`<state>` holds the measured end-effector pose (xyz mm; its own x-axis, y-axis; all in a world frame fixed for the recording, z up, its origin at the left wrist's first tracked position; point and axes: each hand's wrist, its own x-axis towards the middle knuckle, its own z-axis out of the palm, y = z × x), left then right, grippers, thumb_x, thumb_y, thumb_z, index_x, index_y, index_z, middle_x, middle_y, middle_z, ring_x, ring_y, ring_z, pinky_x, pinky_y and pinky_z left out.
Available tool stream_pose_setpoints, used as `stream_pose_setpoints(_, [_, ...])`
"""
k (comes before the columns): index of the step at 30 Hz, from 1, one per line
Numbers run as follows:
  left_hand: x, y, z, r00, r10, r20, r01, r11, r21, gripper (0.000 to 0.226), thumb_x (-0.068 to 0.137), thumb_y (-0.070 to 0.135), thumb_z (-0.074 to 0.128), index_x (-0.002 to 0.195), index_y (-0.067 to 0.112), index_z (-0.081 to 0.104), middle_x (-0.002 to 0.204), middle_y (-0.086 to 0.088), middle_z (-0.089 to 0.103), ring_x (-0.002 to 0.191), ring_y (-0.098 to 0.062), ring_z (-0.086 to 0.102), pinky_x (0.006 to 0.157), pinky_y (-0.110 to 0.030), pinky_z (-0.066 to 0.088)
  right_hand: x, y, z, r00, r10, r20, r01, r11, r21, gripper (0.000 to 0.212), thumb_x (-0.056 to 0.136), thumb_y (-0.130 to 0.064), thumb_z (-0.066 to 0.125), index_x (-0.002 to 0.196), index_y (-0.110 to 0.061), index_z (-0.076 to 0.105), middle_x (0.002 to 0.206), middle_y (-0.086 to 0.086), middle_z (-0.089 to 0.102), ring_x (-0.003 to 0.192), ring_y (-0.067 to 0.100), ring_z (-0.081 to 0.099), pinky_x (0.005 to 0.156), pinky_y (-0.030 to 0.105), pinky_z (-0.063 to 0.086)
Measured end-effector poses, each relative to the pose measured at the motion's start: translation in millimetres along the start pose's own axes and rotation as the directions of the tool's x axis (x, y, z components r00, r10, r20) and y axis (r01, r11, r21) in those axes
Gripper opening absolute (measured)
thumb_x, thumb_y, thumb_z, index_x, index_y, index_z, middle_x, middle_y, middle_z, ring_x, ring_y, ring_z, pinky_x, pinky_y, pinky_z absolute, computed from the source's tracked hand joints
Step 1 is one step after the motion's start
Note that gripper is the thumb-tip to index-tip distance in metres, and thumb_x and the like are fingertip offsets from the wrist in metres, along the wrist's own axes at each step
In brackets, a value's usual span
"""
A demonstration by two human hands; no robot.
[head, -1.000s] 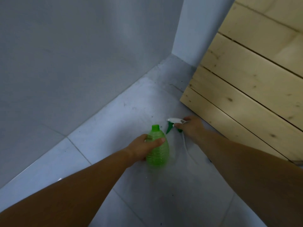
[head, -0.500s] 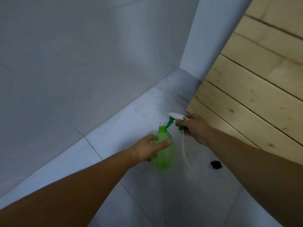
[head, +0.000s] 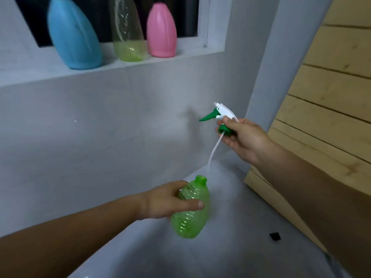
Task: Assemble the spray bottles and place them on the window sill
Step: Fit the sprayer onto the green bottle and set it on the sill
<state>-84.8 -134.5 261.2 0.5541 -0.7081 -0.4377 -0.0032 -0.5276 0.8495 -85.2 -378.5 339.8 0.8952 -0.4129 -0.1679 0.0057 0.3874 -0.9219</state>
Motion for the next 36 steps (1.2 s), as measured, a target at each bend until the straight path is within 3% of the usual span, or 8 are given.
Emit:
stream_pose_setpoints(4, [-59.4, 4.3, -8.8, 0.999, 0.034, -0.033, -0.034, 0.999, 0.013, 0.057, 0.069, 0.061, 0.079, 0.117, 0.032, 0.066, 0.104, 0.007, 0.077, 0.097, -0.015, 0.076, 0.083, -0.043, 0.062, -36.5, -20.6, 37.5, 0.997, -0.077, 0.014, 0.075, 0.994, 0.078, 0.031, 0.091, -0.016, 0.066, 0.119, -0.004, 0.06, 0.091, 0.004, 0.073, 0.078, 0.015, 0.072, 0.068, 0.027, 0.059])
stream_pose_setpoints(12, [-97.5, -0.5, -10.1, 0.999, 0.028, -0.029, -0.028, 1.0, -0.001, 0.06, 0.065, 0.063, 0.078, 0.117, 0.034, 0.067, 0.103, 0.009, 0.077, 0.097, -0.012, 0.077, 0.071, -0.034, 0.064, -78.7, -10.0, 74.0, 0.99, -0.137, -0.021, 0.138, 0.985, 0.103, 0.008, 0.092, -0.009, 0.064, 0.093, -0.01, 0.056, 0.094, 0.01, 0.072, 0.084, 0.022, 0.069, 0.08, 0.033, 0.06])
stream_pose_setpoints(16, [-98.2, -2.2, -8.7, 1.0, -0.023, -0.014, 0.023, 0.999, -0.03, 0.066, 0.064, 0.066, 0.076, 0.119, 0.032, 0.068, 0.109, 0.007, 0.077, 0.104, -0.013, 0.076, 0.078, -0.042, 0.066, -78.7, -10.6, 68.4, 0.988, -0.149, -0.025, 0.151, 0.982, 0.113, 0.009, 0.092, -0.009, 0.063, 0.097, -0.008, 0.057, 0.096, 0.011, 0.072, 0.084, 0.022, 0.07, 0.081, 0.032, 0.06])
stream_pose_setpoints(22, [-86.0, 7.0, -10.5, 0.998, -0.021, -0.052, 0.017, 0.997, -0.07, 0.057, 0.072, 0.063, 0.075, 0.12, 0.034, 0.067, 0.114, 0.005, 0.076, 0.106, -0.013, 0.075, 0.077, -0.042, 0.066, -71.0, -1.2, 60.8, 0.993, -0.116, 0.03, 0.113, 0.989, 0.099, 0.009, 0.091, -0.008, 0.064, 0.097, -0.007, 0.057, 0.095, 0.012, 0.072, 0.085, 0.024, 0.072, 0.078, 0.033, 0.061])
stream_pose_setpoints(27, [-73.2, 16.6, -16.4, 0.987, -0.014, -0.162, -0.007, 0.991, -0.131, 0.056, 0.078, 0.061, 0.074, 0.124, 0.03, 0.065, 0.119, 0.004, 0.075, 0.107, -0.013, 0.074, 0.072, -0.035, 0.065, -73.8, 13.2, 64.6, 0.979, 0.015, 0.205, -0.013, 1.0, -0.013, 0.011, 0.088, 0.0, 0.064, 0.092, -0.006, 0.056, 0.09, 0.015, 0.067, 0.088, 0.031, 0.068, 0.081, 0.036, 0.061])
stream_pose_setpoints(30, [-66.2, 17.6, -18.3, 0.979, -0.013, -0.205, -0.019, 0.988, -0.154, 0.05, 0.085, 0.055, 0.074, 0.124, 0.025, 0.064, 0.116, 0.001, 0.077, 0.103, -0.014, 0.076, 0.077, -0.035, 0.065, -76.9, 24.1, 65.2, 0.957, 0.037, 0.289, 0.015, 0.984, -0.177, 0.014, 0.086, 0.001, 0.067, 0.089, -0.008, 0.056, 0.087, 0.013, 0.067, 0.084, 0.028, 0.067, 0.083, 0.036, 0.06])
stream_pose_setpoints(32, [-62.6, 17.1, -16.5, 0.976, -0.013, -0.217, -0.025, 0.985, -0.173, 0.046, 0.087, 0.052, 0.074, 0.122, 0.025, 0.065, 0.115, 0.0, 0.078, 0.103, -0.016, 0.077, 0.08, -0.036, 0.065, -77.9, 27.6, 65.8, 0.956, 0.014, 0.295, 0.073, 0.956, -0.283, 0.016, 0.084, 0.0, 0.07, 0.086, -0.011, 0.058, 0.093, 0.018, 0.068, 0.084, 0.027, 0.066, 0.08, 0.033, 0.058])
stream_pose_setpoints(36, [-58.2, 16.7, -14.8, 0.972, -0.002, -0.235, -0.045, 0.979, -0.196, 0.043, 0.086, 0.051, 0.075, 0.119, 0.025, 0.066, 0.113, -0.001, 0.079, 0.102, -0.018, 0.078, 0.08, -0.035, 0.063, -74.7, 25.6, 62.7, 0.95, -0.004, 0.312, 0.117, 0.932, -0.342, 0.019, 0.08, -0.001, 0.073, 0.092, -0.01, 0.061, 0.116, 0.033, 0.066, 0.099, 0.034, 0.066, 0.093, 0.043, 0.052])
